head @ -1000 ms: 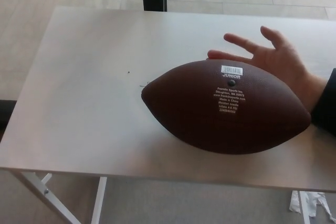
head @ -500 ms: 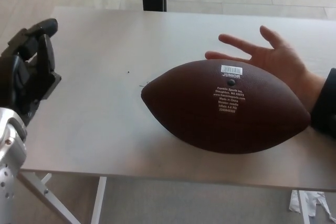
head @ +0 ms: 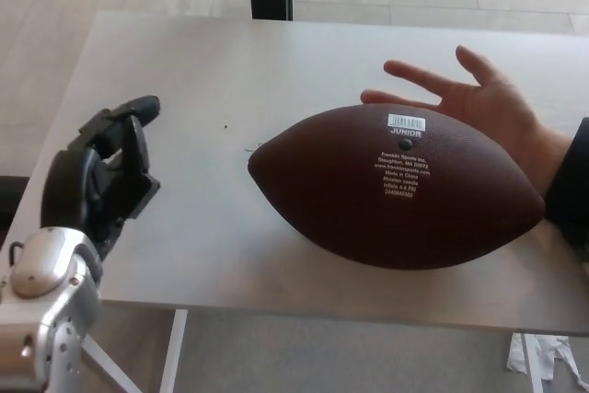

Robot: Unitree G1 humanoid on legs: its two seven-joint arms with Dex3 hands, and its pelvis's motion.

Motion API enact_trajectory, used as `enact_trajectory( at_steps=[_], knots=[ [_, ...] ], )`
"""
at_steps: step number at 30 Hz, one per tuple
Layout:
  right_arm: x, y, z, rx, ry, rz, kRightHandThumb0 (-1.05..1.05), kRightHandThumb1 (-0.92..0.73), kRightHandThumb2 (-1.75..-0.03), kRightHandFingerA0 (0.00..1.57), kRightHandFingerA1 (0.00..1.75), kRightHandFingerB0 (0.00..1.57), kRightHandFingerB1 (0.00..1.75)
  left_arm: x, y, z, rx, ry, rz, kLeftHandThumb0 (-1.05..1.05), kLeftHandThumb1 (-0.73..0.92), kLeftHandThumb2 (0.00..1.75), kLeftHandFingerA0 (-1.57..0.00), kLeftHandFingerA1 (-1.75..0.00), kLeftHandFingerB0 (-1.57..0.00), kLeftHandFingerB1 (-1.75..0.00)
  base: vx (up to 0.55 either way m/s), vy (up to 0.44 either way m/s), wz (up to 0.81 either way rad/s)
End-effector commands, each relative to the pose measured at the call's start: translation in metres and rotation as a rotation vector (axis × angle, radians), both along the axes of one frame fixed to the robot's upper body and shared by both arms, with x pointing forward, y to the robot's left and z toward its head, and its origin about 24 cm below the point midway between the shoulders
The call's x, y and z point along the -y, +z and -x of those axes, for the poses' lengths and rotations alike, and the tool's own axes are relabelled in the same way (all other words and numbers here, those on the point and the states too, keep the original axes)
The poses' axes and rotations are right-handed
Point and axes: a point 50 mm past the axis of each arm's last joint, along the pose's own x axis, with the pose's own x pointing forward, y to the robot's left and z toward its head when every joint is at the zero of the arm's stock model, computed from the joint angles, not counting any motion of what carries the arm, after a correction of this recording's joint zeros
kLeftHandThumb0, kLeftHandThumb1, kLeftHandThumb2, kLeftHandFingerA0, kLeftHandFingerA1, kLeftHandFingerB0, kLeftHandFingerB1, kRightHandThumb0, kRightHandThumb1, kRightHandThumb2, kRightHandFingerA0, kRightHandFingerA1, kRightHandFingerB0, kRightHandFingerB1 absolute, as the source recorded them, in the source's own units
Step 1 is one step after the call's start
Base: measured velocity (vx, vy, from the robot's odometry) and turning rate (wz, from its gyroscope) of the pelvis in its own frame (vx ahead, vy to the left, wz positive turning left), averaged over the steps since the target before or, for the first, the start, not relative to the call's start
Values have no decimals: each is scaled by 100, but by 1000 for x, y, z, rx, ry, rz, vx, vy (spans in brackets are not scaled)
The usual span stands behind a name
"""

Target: The robot uses both its hands to grab the left and right ends of a football kept in the middle of the desk infront of it, lifts it up and places it in the palm of a person

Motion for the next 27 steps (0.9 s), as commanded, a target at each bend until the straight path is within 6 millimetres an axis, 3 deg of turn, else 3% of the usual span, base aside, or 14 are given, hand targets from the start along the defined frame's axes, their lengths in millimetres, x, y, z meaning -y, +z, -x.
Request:
enact_trajectory(
  at_steps=[1, 2, 3, 5, 6, 7, 9, 11, 12, 18, 19, 21, 22, 27],
  knots=[
    [-7, 3, -10, 21, 0, 21, -78, -77, -111, 63, 62, 35, 49, 14, -10, -5, 4, 26, 5, -89, 92, 88, -50, -63, -32, -47, 0, 0, 0],
    [-10, 4, -12, 25, 6, 21, -79, -92, -72, 71, 52, 41, 34, 20, -13, -6, -7, 21, 7, -90, 92, 87, -49, -63, -31, -47, 0, 0, 0],
    [-14, 5, -15, 30, 12, 14, -82, -76, -112, 61, 60, 36, 48, 28, -19, -7, -31, 8, 25, -88, 84, 121, -40, -63, -30, -53, 0, 0, 0],
    [-18, 6, -17, 36, 17, 7, -82, -76, -112, 61, 60, 36, 48, 35, -23, -9, -52, -8, 45, -88, 84, 121, -40, -63, -30, -53, 0, 0, 0],
    [-19, 7, -20, 40, 17, 10, -84, -77, -113, 61, 60, 36, 48, 39, -25, -10, -63, -24, 66, -98, 92, 91, -42, -60, -29, -45, 0, 0, 0],
    [-19, 7, -20, 40, 17, 10, -84, -77, -113, 61, 60, 36, 48, 39, -25, -10, -62, -24, 67, -98, 92, 91, -42, -60, -29, -45, 0, 0, 0],
    [-26, 11, -25, 60, 35, -25, -90, -80, -117, 62, 61, 38, 48, 46, -28, -13, -97, -108, 229, -105, 92, 93, -20, -56, -7, -29, 0, 0, 0],
    [-29, 12, -26, 68, 40, -40, -91, -80, -117, 62, 61, 38, 48, 48, -29, -14, -105, -120, 269, -105, 92, 94, -20, -55, -7, -28, 0, 0, 0],
    [-35, 13, -27, 79, 30, -73, -91, -79, -118, 62, 62, 37, 48, 51, -31, -14, -119, -129, 298, -102, 84, 127, -18, -58, -9, -23, 0, 0, 0],
    [-51, 6, -17, 81, 10, -164, -93, -82, -121, 60, 61, 30, 46, 56, -39, -10, -154, -127, 334, -102, 82, 127, -20, -58, -10, -17, 0, 0, 0],
    [-56, 1, -12, 68, 14, -192, -101, -88, -124, 56, 57, 30, 45, 57, -40, -9, -173, -107, 345, -105, 92, 92, -26, -55, -2, -24, 0, 0, 0],
    [-57, -1, -8, 64, 14, -202, -95, -84, -124, 60, 60, 28, 45, 58, -42, -7, -182, -105, 347, -105, 92, 92, -27, -55, -1, -24, 0, 0, 0],
    [-58, -2, -7, 66, 22, -203, -102, -92, -81, 65, 52, 34, 34, 57, -43, -6, -185, -102, 346, -105, 92, 91, -28, -55, -1, -24, 0, 0, 0],
    [-65, -1, -3, 68, 22, -250, -103, -92, -80, 63, 50, 36, 35, 56, -49, -5, -195, -103, 391, -105, 92, 91, -29, -57, 0, -23, 0, 0, 0]
  ],
)
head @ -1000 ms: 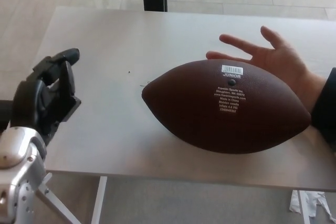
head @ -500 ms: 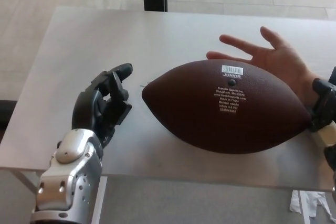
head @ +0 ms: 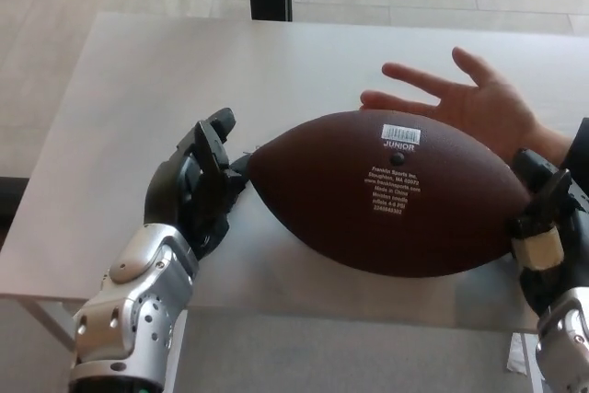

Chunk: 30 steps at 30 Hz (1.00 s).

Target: The robot uses both its hands to grab the left and right ends of a football kept in the middle of the desk infront of it, lifts it up and places it in the palm of a person

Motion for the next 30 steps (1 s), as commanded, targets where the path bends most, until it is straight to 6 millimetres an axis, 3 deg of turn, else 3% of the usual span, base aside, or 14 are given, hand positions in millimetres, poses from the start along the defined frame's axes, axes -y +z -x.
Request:
enact_trajectory(
  at_steps=[1, 6, 7, 9, 10, 14, 15, 16, 17, 19, 26, 27, 28, 30],
  knots=[
    [-9, 2, 6, 14, -8, -69, -105, -84, -125, 60, 58, 29, 44, 4, -27, 12, -139, -18, 76, -105, 92, 93, -33, -58, -2, -23, 0, 0, 0],
    [-15, 2, 7, 14, 32, -71, -100, -80, -122, 59, 59, 27, 45, 13, -29, 12, -161, -42, 124, -105, 92, 91, -31, -59, -3, -24, 0, 0, 0],
    [-19, 5, 4, 28, 59, -79, -100, -81, -122, 58, 59, 25, 45, 21, -29, 12, -174, -59, 103, -97, 83, 129, -29, -63, -7, -18, 0, 0, 0],
    [-25, 15, -2, 61, 113, -62, -101, -92, -81, 59, 50, 24, 31, 31, -30, 10, -180, -104, 47, -104, 89, 135, -33, -66, -3, -20, 0, 0, 0],
    [-27, 17, -4, 73, 133, -62, -101, -92, -79, 56, 51, 22, 33, 34, -29, 10, -183, -118, 31, -105, 92, 96, -38, -67, -8, -29, 0, 0, 0],
    [-32, 26, -10, 97, 174, -28, -105, -85, -123, 45, 57, 17, 43, 44, -28, 7, -191, -164, -1, -101, 90, 134, -42, -70, -5, -29, 0, 0, 0],
    [-34, 29, -12, 106, 194, -20, -102, -92, -78, 45, 50, 20, 32, 48, -28, 6, -193, -186, -10, -105, 92, 95, -49, -69, -11, -28, 0, 0, 0],
    [-36, 31, -14, 111, 215, -17, -105, -92, -78, 40, 48, 18, 31, 53, -27, 6, -190, -216, -38, -101, 92, 136, -45, -73, -5, -24, 0, 0, 0],
    [-39, 34, -16, 118, 242, -5, -105, -82, -120, 38, 57, 14, 40, 60, -27, 5, -184, -259, -74, -105, 92, 99, -45, -73, -8, -30, 0, 0, 0],
    [-43, 35, -19, 120, 258, 12, -104, -82, -120, 39, 57, 14, 41, 67, -27, 5, -194, -278, -63, -103, 92, 135, -45, -74, -6, -31, 0, 0, 0],
    [-47, 36, -25, 109, 285, 25, -105, -77, -117, 39, 57, 10, 42, 82, -14, -10, -191, -388, -224, -101, 92, 99, -44, -78, 0, -2, 0, 0, 0],
    [-45, 37, -26, 107, 281, 28, -102, -92, -70, 43, 48, 16, 31, 81, -13, -11, -191, -380, -225, -94, 90, 127, -43, -76, 0, -11, 0, 0, 0],
    [-43, 37, -26, 109, 251, 12, -105, -76, -113, 38, 55, 11, 43, 80, -14, -12, -206, -327, -228, -85, 87, 125, -48, -78, -1, -35, 0, 0, 0],
    [-42, 39, -27, 115, 228, 29, -102, -74, -111, 46, 60, 10, 37, 80, -14, -14, -228, -297, -288, -78, 92, 87, -53, -80, -7, -35, 0, 0, 0]
  ],
)
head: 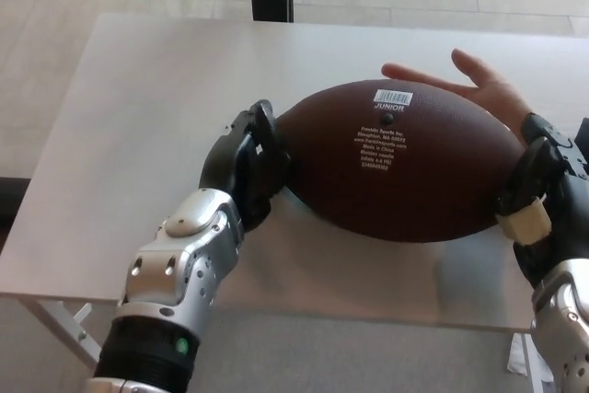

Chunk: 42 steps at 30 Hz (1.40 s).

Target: The robot uses both its hands to grab the left and right ends of a football kept in the middle of the desk infront of it, lifts it up and places it in the palm of a person

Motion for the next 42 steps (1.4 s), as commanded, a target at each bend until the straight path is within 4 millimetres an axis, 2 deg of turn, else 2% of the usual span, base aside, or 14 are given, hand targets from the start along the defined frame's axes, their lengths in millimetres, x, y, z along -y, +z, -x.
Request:
enact_trajectory(
  at_steps=[1, 7, 8, 11, 12, 18, 22, 32, 33, 36, 37, 40, 41, 42],
  knots=[
    [-28, 14, -13, 41, 153, 10, -95, -68, -108, 46, 60, 7, 34, 37, -21, 13, -204, -141, -168, -72, 92, 81, -48, -81, -4, -30, 0, 0, 0],
    [-31, 14, -14, 57, 227, -24, -96, -79, -64, 86, 60, 10, 28, 50, -16, 16, -151, -195, -254, -48, 86, 65, -52, -102, 0, -30, 0, 0, 0],
    [-34, 14, -15, 61, 260, -48, -93, -63, -101, 93, 78, 8, 41, 58, -18, 19, -91, -200, -206, -46, 92, 64, -57, -166, -17, -50, 0, 0, 0],
    [-40, 15, -15, 78, 239, -103, -65, -75, -63, 112, 86, 23, 33, 68, -23, 26, -71, -170, -248, -57, 76, 110, -62, -107, -26, -60, 0, 0, 0],
    [-41, 15, -14, 85, 234, -115, -56, -62, -94, 107, 97, 21, 48, 70, -25, 28, -76, -164, -254, -52, 92, 67, -40, -124, -23, -52, 0, 0, 0],
    [-43, 14, -13, 148, 278, -157, -20, -68, -93, 111, 175, 96, 85, 78, -37, 41, -79, -172, -155, -55, 92, 67, -73, -175, -13, -79, 0, 0, 0],
    [-42, 11, -11, 146, 260, -165, -17, -52, -130, 110, 175, 94, 154, 80, -43, 48, -93, -176, -101, -54, 92, 80, -83, -175, -9, -134, 0, 0, 0],
    [-46, 2, -6, 122, 194, -181, -25, -55, -128, 103, 175, 79, 162, 90, -50, 65, -127, -144, -31, -56, 92, 78, -51, -131, -28, -77, 0, 0, 0],
    [-46, 1, -6, 132, 204, -185, -27, -54, -131, 104, 175, 79, 163, 93, -50, 65, -132, -146, -55, -55, 83, 119, -66, -103, -36, -72, 0, 0, 0],
    [-50, 0, -6, 134, 190, -195, -32, -51, -135, 103, 175, 78, 164, 103, -49, 63, -151, -110, 43, -56, 92, 72, -34, -166, -13, -131, 0, 0, 0],
    [-51, 1, -6, 136, 184, -198, -31, -53, -133, 102, 175, 77, 167, 105, -46, 62, -126, -127, 44, -65, 92, 82, -54, -175, -20, -175, 0, 0, 0],
    [-50, 2, -9, 153, 158, -214, -31, -54, -131, 103, 175, 77, 168, 111, -33, 59, -97, -143, 198, -71, 92, 84, -72, -175, -37, -175, 0, 0, 0],
    [-50, 3, -11, 152, 140, -212, -32, -55, -129, 103, 175, 77, 169, 113, -26, 56, -115, -136, 247, -67, 82, 130, -126, -146, -81, -124, 0, 0, 0],
    [-50, 5, -13, 153, 131, -209, -31, -54, -130, 102, 175, 75, 169, 114, -21, 54, -115, -128, 265, -67, 83, 130, -122, -144, -69, -117, 0, 0, 0]
  ],
)
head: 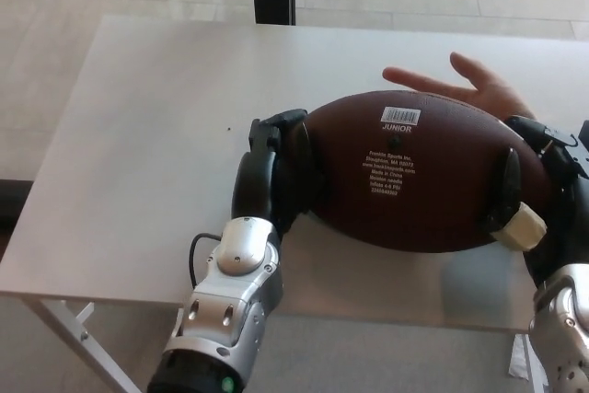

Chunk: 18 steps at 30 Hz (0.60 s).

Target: The robot uses both its hands to grab the left and right ends of a football kept in the middle of the desk infront of it, lifts it up and places it in the palm of a person

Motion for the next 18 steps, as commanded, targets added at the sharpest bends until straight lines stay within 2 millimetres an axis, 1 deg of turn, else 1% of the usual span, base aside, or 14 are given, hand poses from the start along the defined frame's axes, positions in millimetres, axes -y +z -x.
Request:
enact_trajectory(
  at_steps=[1, 2, 3, 4, 5, 7, 10, 11, 12, 13, 14, 15, 16, 18],
  knots=[
    [-54, 13, -13, 90, 206, -187, -31, -54, -130, 102, 175, 75, 169, 89, -3, 34, -204, -259, 379, -67, 83, 130, -122, -144, -69, -117, 0, 0, 0],
    [-54, 16, -15, 97, 210, -185, -29, -53, -129, 101, 175, 75, 168, 89, 0, 30, -216, -257, 381, -75, 92, 82, -85, -175, -38, -175, 0, 0, 0],
    [-55, 19, -17, 100, 211, -188, -28, -52, -129, 101, 175, 76, 168, 89, 3, 28, -211, -255, 358, -71, 92, 81, -80, -175, -37, -175, 0, 0, 0],
    [-55, 23, -20, 106, 213, -196, -26, -56, -126, 99, 175, 75, 166, 90, 9, 24, -206, -252, 357, -68, 92, 82, -89, -175, -48, -175, 0, 0, 0],
    [-55, 28, -23, 114, 216, -206, -26, -56, -126, 99, 175, 75, 166, 91, 15, 20, -202, -250, 369, -68, 92, 82, -89, -175, -48, -175, 0, 0, 0],
    [-56, 39, -30, 134, 211, -240, -27, -61, -114, 97, 175, 74, 159, 88, 28, 12, -129, -267, 333, -57, 92, 83, -81, -175, -44, -175, 0, 0, 0],
    [-55, 44, -33, 140, 211, -246, -26, -62, -114, 96, 175, 74, 160, 88, 34, 7, -98, -290, 311, -58, 92, 84, -77, -175, -48, -175, 0, 0, 0],
    [-56, 54, -37, 160, 215, -252, -24, -63, -114, 96, 175, 73, 162, 85, 43, 1, -60, -311, 250, -56, 92, 88, -68, -175, -39, -175, 0, 0, 0],
    [-57, 63, -42, 181, 219, -263, -20, -58, -121, 98, 175, 75, 162, 82, 52, -6, -43, -306, 214, -63, 84, 115, -81, -128, -53, -108, 0, 0, 0],
    [-56, 66, -43, 187, 219, -265, -20, -58, -121, 98, 175, 75, 162, 81, 54, -8, -41, -304, 202, -63, 84, 115, -81, -128, -53, -108, 0, 0, 0],
    [-56, 73, -47, 197, 219, -262, -15, -53, -129, 100, 175, 78, 160, 78, 60, -14, -17, -304, 170, -51, 92, 70, -68, -172, -47, -145, 0, 0, 0],
    [-57, 83, -53, 213, 218, -258, -15, -53, -129, 100, 175, 78, 160, 73, 70, -23, 21, -304, 121, -51, 92, 70, -68, -172, -47, -145, 0, 0, 0],
    [-57, 87, -55, 219, 217, -258, -14, -51, -129, 101, 175, 83, 155, 71, 74, -26, 17, -296, 144, -63, 77, 112, -94, -134, -73, -118, 0, 0, 0],
    [-57, 93, -59, 226, 217, -260, -14, -51, -129, 101, 175, 83, 155, 68, 80, -31, 12, -285, 178, -63, 77, 112, -94, -134, -73, -118, 0, 0, 0]
  ],
)
